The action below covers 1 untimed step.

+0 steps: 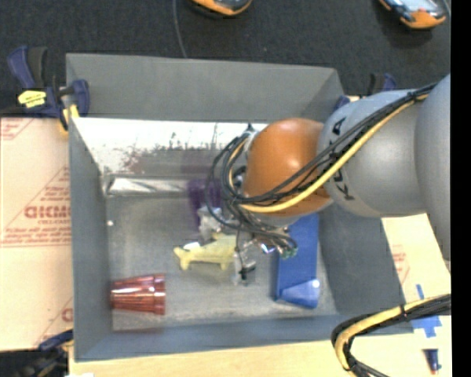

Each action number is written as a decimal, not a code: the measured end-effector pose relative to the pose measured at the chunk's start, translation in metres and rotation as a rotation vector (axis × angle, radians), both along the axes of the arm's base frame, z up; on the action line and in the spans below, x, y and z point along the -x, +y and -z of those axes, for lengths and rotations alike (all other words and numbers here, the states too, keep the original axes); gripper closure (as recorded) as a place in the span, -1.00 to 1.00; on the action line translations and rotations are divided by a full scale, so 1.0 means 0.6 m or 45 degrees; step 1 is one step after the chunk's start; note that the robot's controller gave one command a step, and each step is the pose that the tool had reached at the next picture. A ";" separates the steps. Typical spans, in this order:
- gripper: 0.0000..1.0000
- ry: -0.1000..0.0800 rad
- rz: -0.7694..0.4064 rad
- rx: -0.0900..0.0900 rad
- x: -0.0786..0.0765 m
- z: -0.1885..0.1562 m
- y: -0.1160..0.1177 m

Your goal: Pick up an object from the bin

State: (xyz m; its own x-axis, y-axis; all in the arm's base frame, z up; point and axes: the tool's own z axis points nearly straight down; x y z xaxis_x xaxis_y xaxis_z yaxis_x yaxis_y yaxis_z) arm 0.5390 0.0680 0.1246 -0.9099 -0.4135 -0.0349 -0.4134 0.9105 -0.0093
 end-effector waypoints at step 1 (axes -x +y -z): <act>-1.00 -0.017 0.189 -0.010 -0.026 0.021 0.060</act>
Offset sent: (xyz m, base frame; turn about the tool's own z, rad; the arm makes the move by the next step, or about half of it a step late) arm 0.0344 0.0067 -0.0432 0.0983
